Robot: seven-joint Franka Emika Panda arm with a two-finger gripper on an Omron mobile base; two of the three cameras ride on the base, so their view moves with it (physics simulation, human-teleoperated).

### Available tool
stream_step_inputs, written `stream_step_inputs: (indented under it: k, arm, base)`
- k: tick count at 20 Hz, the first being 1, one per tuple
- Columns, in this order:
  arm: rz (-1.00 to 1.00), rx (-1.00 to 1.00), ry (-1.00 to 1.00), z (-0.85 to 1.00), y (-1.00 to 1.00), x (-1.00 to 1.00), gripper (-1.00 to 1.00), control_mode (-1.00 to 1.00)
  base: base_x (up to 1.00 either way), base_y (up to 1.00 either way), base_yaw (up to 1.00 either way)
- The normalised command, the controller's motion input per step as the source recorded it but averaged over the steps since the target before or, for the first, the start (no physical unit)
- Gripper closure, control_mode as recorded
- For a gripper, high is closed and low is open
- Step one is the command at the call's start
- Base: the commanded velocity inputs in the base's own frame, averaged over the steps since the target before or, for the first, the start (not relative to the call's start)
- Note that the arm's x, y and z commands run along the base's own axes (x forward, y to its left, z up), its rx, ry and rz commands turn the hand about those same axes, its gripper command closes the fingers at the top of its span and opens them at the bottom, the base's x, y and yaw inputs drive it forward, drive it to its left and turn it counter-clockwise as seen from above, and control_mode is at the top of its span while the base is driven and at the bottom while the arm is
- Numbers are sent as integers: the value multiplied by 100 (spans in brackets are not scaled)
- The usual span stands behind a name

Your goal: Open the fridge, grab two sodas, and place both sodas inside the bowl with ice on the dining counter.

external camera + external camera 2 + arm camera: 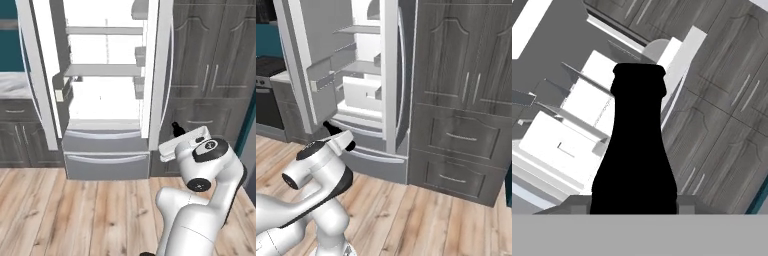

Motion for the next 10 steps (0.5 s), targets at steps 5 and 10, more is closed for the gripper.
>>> stream_step_inputs:
  k: [5,10]
  arm:
    - [0,0,0,0,0,0,100,100]
    - [0,0,0,0,0,0,100,100]
  base:
    - [-11,-48,24]
    - [-40,-43,28]
